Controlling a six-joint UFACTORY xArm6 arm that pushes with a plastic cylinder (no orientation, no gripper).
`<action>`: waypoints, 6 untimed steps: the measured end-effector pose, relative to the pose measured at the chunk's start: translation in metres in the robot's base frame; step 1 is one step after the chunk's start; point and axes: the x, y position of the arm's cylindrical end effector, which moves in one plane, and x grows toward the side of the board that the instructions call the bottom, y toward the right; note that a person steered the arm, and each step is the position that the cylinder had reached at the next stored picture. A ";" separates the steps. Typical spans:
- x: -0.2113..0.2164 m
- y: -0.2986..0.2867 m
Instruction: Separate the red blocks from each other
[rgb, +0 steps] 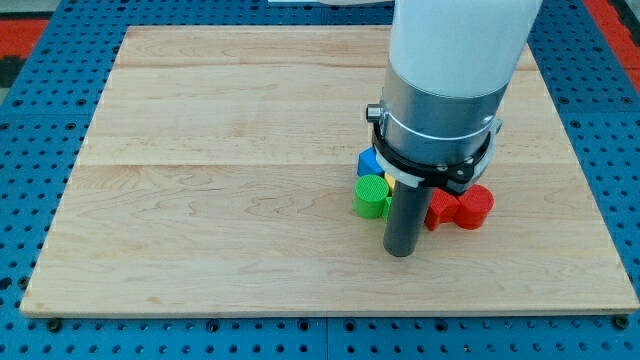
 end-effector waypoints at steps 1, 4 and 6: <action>0.000 0.000; 0.012 0.073; -0.038 0.075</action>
